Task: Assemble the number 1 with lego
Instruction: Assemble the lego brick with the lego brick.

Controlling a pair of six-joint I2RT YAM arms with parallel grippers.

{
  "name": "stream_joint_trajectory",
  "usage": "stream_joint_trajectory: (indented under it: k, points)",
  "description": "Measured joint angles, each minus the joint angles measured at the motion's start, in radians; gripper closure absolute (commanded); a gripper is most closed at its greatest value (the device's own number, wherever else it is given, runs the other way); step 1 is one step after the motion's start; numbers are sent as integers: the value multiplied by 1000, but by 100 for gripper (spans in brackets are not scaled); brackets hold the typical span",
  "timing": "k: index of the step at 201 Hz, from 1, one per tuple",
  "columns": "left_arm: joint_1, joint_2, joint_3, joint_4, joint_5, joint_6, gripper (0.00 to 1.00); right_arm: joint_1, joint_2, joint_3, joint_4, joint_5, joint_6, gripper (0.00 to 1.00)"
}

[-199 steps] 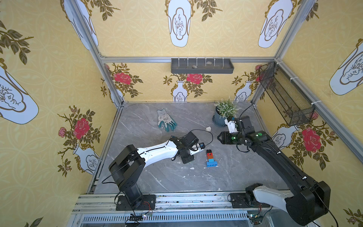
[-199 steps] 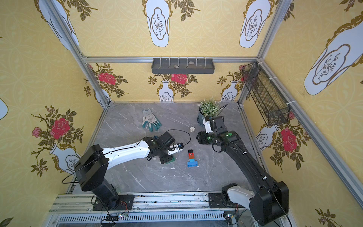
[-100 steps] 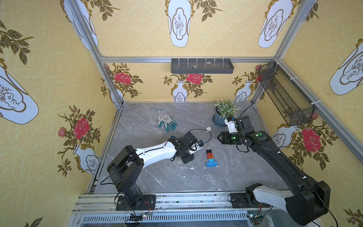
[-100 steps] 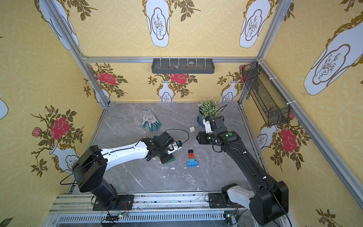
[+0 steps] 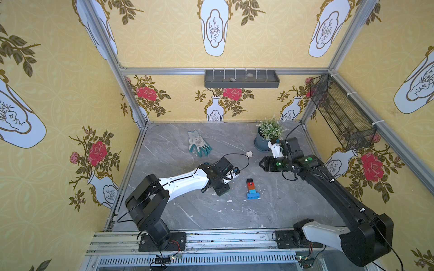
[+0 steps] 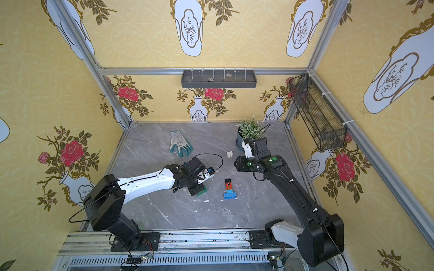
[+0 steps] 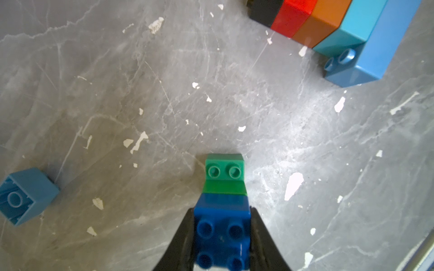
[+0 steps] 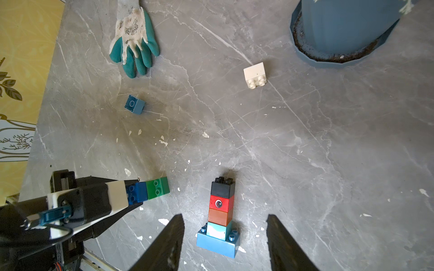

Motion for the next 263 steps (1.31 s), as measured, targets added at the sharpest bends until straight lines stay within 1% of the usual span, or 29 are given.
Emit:
stream_joint_trajectory:
  k: [30,67,108,202,218,229,243,247,253,263]
  points:
    - [14,-3,-22,40,31,-24,100,0,-4,0,-1,0,0,41]
    - [14,24,-8,78,34,-36,100,0,-10,0,-1,1,0,41]
    - [-2,50,11,69,-15,-36,100,0,-10,0,0,1,-3,41]
    - [-7,87,40,61,-45,-26,100,-3,-10,0,0,3,-12,41]
    - [-7,83,40,61,-46,-29,91,-5,-10,0,0,3,-19,41]
    - [-7,80,40,60,-47,-29,81,-6,-10,0,0,3,-19,41]
    - [-6,71,42,63,-48,-34,72,-6,-10,0,0,3,-19,41]
    - [-5,66,42,63,-51,-36,68,-6,-10,0,0,3,-19,41]
    - [-2,61,41,51,-55,-40,56,-6,-10,0,0,3,-19,41]
    - [5,46,38,28,-60,-46,44,-7,-10,0,0,3,-19,41]
